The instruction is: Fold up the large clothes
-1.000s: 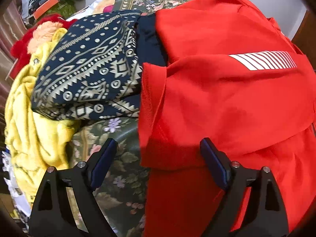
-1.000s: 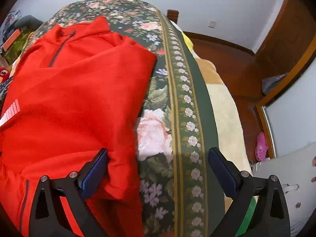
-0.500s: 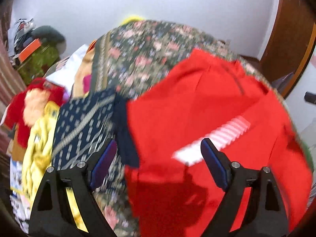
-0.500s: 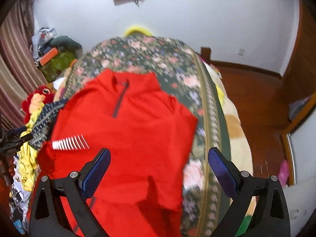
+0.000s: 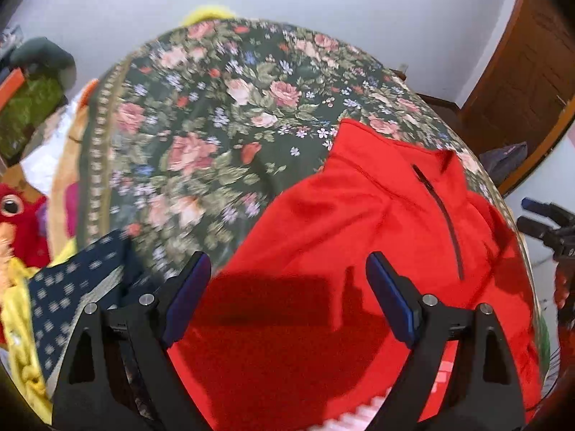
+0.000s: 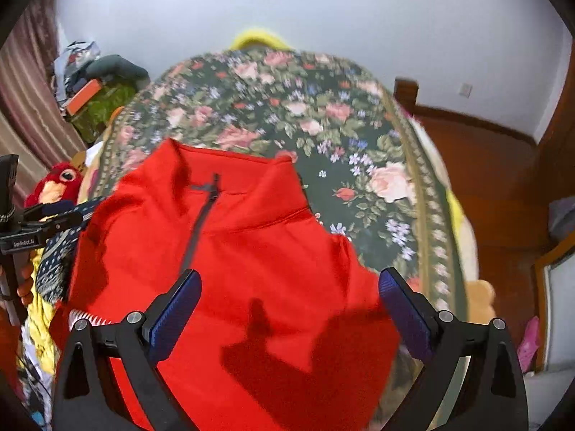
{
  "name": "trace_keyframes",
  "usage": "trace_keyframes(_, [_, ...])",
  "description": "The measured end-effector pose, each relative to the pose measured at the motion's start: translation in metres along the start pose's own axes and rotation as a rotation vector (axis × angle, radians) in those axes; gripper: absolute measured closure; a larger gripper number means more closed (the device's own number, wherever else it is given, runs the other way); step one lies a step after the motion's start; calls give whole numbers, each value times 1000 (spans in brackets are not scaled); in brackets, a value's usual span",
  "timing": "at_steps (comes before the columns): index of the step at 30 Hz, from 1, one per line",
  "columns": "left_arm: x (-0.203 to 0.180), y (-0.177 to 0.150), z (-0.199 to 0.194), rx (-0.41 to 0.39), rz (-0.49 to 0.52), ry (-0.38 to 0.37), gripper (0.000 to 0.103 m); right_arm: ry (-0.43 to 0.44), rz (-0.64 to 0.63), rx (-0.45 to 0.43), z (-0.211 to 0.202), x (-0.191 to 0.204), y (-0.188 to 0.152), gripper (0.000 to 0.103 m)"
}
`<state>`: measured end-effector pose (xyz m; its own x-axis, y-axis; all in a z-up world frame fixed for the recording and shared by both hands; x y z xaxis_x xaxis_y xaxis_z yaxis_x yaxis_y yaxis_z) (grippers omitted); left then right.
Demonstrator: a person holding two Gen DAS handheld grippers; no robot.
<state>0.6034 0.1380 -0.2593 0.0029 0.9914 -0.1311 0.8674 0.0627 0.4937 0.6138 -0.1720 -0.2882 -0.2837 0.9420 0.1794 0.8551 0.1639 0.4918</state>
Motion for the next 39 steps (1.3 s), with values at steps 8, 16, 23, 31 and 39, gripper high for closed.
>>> trace_keyframes(8, [-15,27,68,65,-84,-93,15,147,124,64,78,0,32,12])
trace_keyframes(16, [-31,39,66,-56,29,65,61,196,63,33,87,29,39,84])
trace_keyframes(23, [-35,34,3,-169,149,123,101,184,24,-108,14,47,33,94])
trace_keyframes(31, [-58,-7,-106,-297,267,127,101,191,-81,-211,-97,87,-16,94])
trace_keyframes(39, [-66,-97,-139,-251,313,127,101,149,-164,-207,-153,116,-116,94])
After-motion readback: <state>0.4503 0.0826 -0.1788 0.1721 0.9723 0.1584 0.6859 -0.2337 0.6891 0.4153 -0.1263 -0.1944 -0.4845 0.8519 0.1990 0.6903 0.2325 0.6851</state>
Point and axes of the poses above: each gripper's, at about its wrist camera, not at the fingertips, and z roughly the way its jaws point, x to its left, y to its top, the point moved 8 cm from there along z, roughly the way its jaws point, and after that the axes turned 1 degree about x, right-handed, at the moved point
